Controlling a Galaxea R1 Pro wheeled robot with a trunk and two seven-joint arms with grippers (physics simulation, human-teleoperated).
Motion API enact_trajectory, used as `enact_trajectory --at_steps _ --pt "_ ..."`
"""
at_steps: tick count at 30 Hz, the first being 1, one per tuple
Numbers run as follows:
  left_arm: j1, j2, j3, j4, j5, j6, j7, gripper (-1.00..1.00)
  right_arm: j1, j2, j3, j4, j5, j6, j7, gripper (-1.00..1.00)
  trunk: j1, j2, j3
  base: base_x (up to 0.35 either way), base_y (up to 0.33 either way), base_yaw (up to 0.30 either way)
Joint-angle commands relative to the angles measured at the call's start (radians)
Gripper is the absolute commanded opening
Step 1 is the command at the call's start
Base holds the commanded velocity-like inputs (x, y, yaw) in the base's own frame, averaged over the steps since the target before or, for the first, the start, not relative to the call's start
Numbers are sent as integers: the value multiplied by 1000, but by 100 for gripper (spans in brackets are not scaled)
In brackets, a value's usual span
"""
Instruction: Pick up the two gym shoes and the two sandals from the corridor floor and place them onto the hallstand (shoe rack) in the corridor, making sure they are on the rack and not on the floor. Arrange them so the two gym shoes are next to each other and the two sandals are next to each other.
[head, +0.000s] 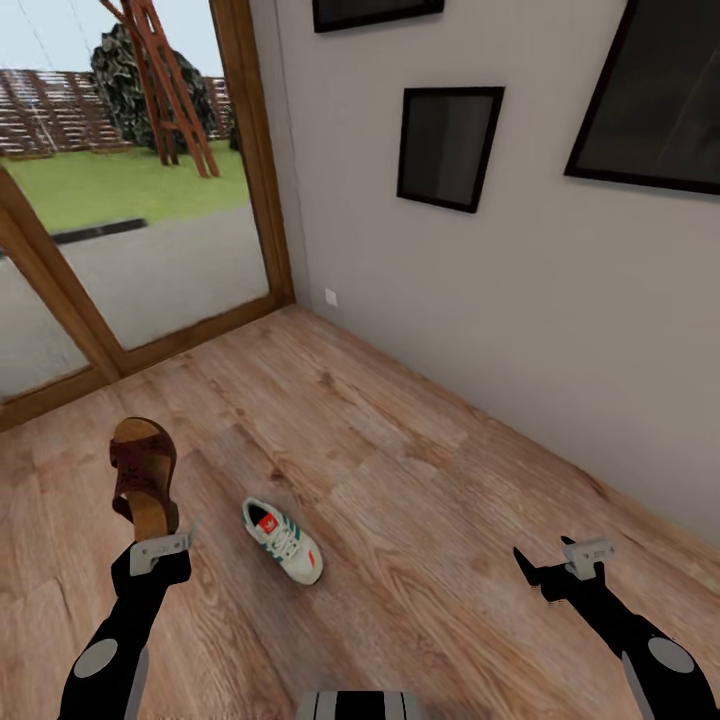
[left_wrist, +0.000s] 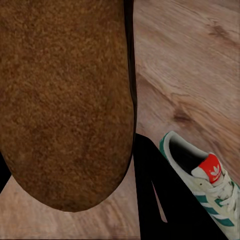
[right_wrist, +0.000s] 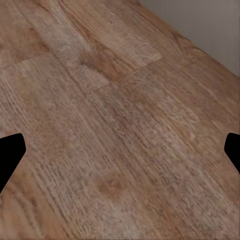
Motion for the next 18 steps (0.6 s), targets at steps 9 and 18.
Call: enact_trajectory --at_steps 9,18 --pt "-1 -2 4 -2 -9 5 -10 -100 0 4 -2 0 9 2 6 100 0 0 8 -114 -244 235" --pt "14 4 12 155 -4 -251 -12 -100 0 5 -2 3 9 2 6 100 0 0 16 -93 -77 227"
